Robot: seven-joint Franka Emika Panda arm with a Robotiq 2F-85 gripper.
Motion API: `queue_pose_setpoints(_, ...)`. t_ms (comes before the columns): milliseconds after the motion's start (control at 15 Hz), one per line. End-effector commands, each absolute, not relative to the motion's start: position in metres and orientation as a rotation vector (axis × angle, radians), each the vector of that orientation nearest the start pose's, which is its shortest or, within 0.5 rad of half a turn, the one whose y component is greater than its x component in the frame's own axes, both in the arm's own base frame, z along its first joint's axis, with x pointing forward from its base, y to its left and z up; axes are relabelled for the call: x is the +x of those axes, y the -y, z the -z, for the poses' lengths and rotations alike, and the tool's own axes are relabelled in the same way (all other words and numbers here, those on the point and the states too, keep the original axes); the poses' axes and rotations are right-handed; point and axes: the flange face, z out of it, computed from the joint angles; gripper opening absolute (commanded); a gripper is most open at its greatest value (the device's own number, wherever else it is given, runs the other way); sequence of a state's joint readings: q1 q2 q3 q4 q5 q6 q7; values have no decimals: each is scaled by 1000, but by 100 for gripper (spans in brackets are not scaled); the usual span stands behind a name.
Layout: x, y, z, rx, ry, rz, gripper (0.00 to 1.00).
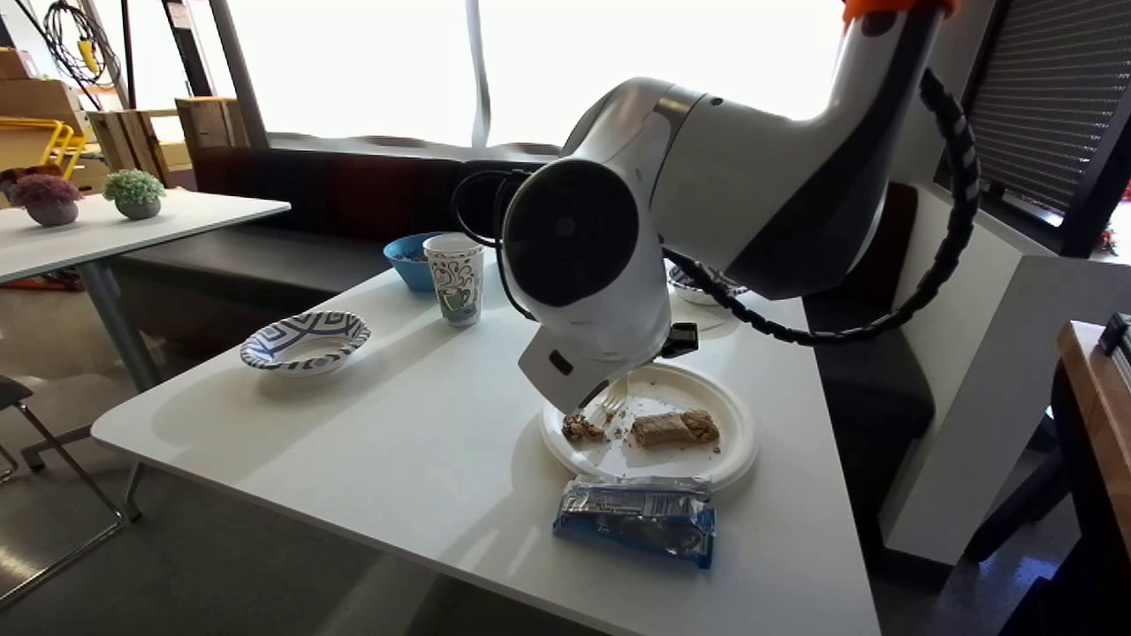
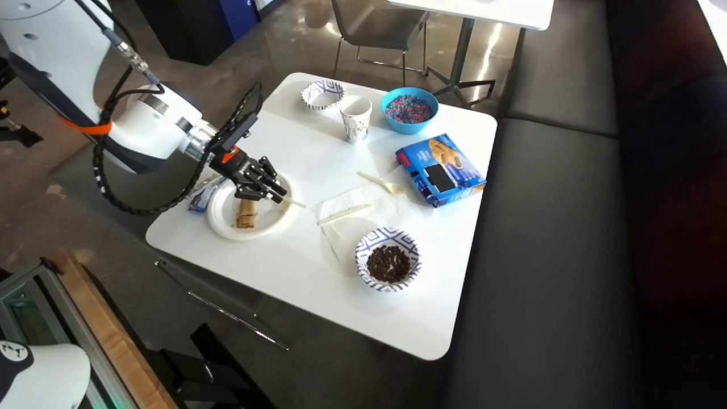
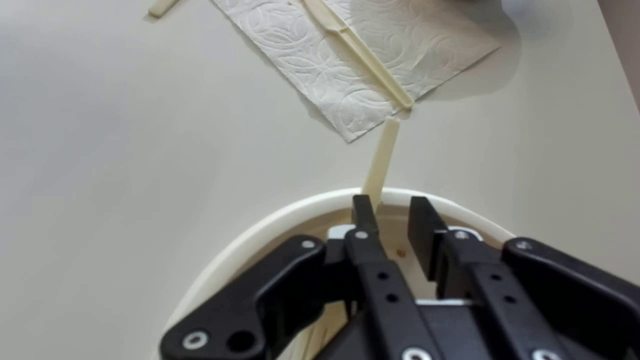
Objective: Use the fork to cut a piece of the brown object
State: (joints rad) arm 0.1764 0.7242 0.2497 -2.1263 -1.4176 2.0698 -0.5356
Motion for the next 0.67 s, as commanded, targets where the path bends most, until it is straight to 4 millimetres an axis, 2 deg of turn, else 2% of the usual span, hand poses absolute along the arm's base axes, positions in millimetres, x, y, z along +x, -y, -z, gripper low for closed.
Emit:
queue_pose_setpoints(0, 453, -178, -57, 1122, -2059, 731, 58)
queue_pose_setpoints(267, 435, -175, -69, 1160, -2041, 705, 88)
queue_pose_setpoints(400, 424, -170, -77, 1203, -2038, 629, 100)
queue_pose_setpoints(600, 406, -160, -89, 1296, -2008, 528, 100)
